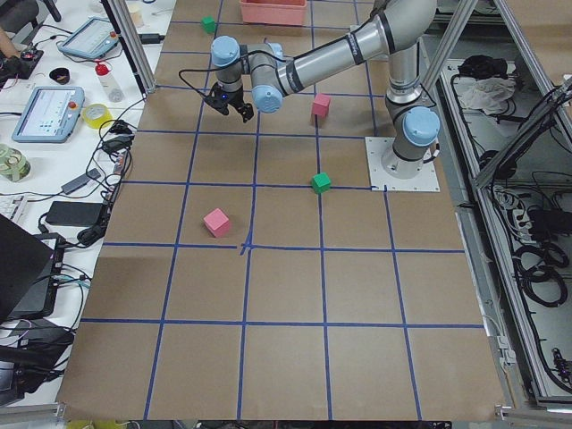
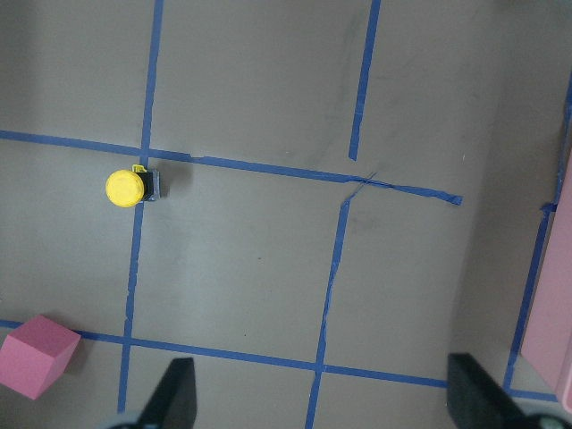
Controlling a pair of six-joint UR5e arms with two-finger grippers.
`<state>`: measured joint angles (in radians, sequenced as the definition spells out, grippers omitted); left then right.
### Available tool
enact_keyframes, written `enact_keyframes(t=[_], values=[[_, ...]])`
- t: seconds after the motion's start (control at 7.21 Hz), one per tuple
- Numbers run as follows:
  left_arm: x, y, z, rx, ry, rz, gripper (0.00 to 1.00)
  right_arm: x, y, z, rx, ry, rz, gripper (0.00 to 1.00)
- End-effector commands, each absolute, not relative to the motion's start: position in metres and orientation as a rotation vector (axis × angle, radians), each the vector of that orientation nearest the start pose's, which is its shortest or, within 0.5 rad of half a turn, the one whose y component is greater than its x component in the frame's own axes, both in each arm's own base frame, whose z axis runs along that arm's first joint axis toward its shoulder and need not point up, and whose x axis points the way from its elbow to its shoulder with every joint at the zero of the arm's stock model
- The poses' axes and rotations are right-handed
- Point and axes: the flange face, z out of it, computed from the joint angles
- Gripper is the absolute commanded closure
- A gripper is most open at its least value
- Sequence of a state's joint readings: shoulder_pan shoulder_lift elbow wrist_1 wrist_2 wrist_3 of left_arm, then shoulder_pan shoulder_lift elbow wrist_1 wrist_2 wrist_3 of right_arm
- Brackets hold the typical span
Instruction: Align button upright
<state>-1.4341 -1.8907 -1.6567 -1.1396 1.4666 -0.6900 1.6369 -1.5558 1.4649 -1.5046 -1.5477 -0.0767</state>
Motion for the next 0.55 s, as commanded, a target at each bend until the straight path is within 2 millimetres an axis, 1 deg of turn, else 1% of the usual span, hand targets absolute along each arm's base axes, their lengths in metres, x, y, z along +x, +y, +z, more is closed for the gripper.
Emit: enact_keyframes(t=[0.0,0.14,0.28,0.42], values=[[-0.06,-0.589,0.378,-0.604,3.12,-0.147,0.0,0.169,-0.489,0.526,-0.225,3.109,-0.038,0.0],[-0.063,-0.575,0.404,-0.488,3.141,-0.196,0.0,0.168,-0.489,0.526,-0.223,3.11,-0.041,0.0],[-0.064,-0.563,0.43,-0.432,3.135,-0.254,0.0,0.167,-0.489,0.526,-0.22,3.112,-0.039,0.0],[-0.066,-0.554,0.444,-0.344,3.138,-0.289,0.0,0.168,-0.49,0.525,-0.223,3.111,-0.036,0.0]])
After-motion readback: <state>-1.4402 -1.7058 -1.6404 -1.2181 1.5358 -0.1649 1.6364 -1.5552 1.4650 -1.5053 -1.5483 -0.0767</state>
